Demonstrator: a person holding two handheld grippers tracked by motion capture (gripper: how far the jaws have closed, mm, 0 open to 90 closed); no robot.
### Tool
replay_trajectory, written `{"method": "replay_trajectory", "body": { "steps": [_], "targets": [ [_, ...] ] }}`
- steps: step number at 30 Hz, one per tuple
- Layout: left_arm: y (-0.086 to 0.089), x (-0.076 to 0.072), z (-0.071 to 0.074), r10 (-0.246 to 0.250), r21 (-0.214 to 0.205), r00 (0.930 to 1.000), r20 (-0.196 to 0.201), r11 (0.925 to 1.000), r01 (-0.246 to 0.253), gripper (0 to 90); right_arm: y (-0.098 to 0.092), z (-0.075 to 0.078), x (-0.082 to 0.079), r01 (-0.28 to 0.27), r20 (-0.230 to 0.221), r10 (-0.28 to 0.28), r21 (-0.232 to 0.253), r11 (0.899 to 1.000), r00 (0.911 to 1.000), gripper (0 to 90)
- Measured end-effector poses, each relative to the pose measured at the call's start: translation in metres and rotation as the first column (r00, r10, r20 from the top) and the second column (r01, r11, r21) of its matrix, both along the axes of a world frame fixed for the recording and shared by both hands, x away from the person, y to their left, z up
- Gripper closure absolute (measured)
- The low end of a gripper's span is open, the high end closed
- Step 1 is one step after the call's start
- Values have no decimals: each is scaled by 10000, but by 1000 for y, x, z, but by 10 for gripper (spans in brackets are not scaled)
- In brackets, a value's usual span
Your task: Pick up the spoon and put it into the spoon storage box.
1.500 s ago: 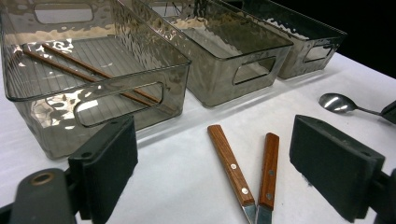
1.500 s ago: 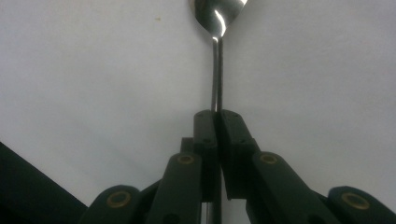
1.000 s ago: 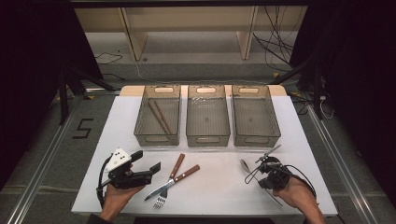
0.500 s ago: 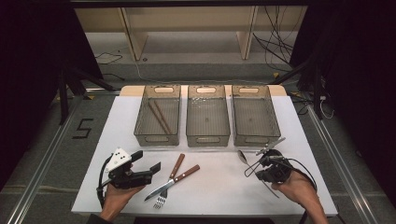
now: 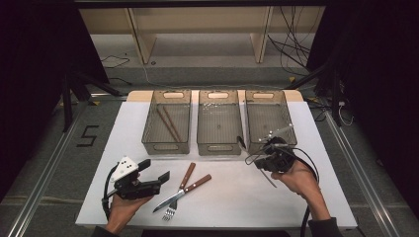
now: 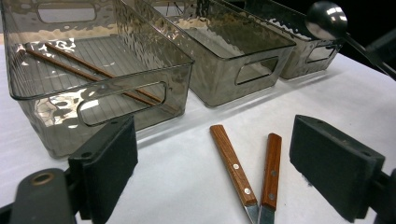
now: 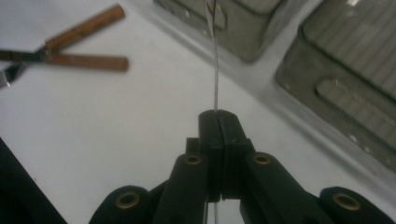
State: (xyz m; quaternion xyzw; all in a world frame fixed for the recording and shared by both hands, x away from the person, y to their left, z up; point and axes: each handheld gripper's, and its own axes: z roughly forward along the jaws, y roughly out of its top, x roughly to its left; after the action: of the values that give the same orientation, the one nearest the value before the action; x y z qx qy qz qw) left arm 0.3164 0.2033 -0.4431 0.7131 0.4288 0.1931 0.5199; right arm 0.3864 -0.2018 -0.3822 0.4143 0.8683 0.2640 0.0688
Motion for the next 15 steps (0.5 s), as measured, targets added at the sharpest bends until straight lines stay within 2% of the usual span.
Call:
{"method": "replay_trajectory", "body": {
  "steps": [6,15],
  "targets": [
    [0,0,0,6,-55,10000,-15,10000,-6,148,23,10,19,-165,289,153,415,9990,9995,900],
    [0,0,0,-22,-53,10000,3,10000,22,148,44,19,46,-23,371,-6,801,9968,9993,900]
  ]
}}
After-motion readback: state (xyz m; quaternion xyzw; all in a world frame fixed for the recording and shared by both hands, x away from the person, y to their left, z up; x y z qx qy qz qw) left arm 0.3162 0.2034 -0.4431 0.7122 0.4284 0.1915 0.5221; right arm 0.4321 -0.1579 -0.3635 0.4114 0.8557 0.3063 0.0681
